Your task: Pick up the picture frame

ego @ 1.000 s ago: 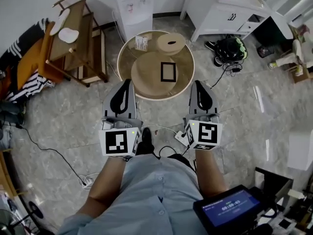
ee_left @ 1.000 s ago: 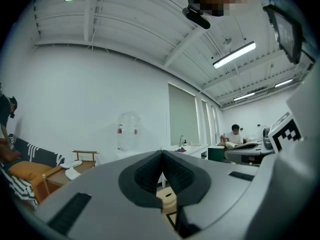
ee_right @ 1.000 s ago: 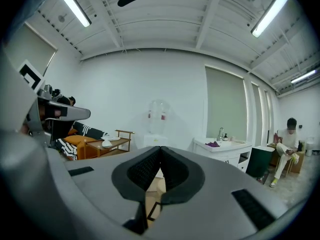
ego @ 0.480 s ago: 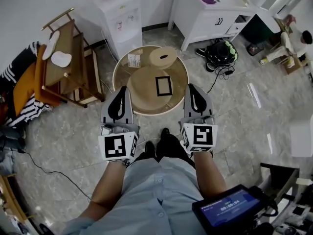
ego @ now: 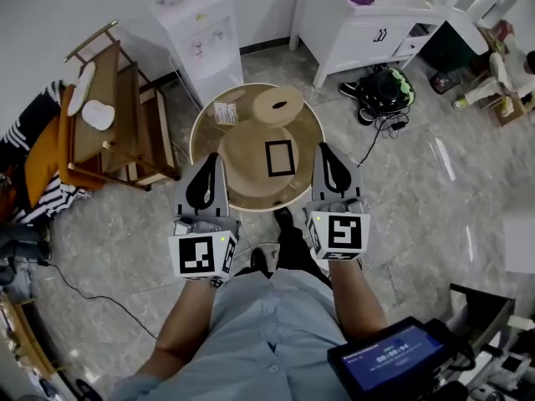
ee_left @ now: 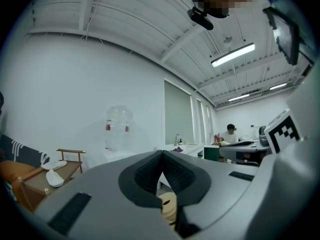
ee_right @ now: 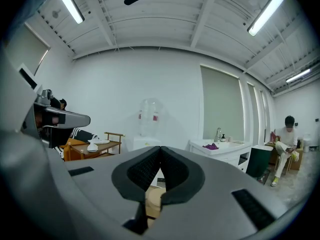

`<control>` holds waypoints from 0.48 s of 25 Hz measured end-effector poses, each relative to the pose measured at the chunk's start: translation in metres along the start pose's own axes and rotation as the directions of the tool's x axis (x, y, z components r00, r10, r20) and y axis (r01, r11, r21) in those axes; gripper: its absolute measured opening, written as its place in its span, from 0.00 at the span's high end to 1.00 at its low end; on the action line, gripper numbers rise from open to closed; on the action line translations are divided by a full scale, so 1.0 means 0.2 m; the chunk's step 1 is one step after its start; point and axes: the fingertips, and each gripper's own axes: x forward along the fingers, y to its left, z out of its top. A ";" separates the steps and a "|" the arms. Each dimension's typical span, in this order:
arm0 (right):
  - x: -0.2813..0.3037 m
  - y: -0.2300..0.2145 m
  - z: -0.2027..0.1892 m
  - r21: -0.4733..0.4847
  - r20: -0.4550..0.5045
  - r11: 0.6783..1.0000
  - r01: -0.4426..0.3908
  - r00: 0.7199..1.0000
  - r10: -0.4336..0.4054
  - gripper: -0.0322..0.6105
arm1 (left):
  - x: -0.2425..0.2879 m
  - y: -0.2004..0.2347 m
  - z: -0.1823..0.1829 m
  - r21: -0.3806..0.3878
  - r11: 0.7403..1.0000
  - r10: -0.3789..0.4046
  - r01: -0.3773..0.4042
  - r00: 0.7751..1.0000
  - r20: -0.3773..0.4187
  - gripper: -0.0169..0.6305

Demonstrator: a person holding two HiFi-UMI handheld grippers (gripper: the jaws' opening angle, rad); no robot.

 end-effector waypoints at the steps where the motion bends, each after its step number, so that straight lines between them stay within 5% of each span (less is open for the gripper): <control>1: 0.06 -0.03 -0.02 0.002 -0.008 1.000 -0.004 1.000 0.004 0.93 | 0.06 0.00 -0.02 0.001 1.000 0.000 0.000 1.000 -0.013 0.96; 12: 0.54 -0.28 -0.42 0.074 -0.176 0.996 -0.049 0.982 0.061 0.93 | 0.64 -0.03 -0.40 0.001 1.000 0.002 -0.002 0.983 -0.185 0.96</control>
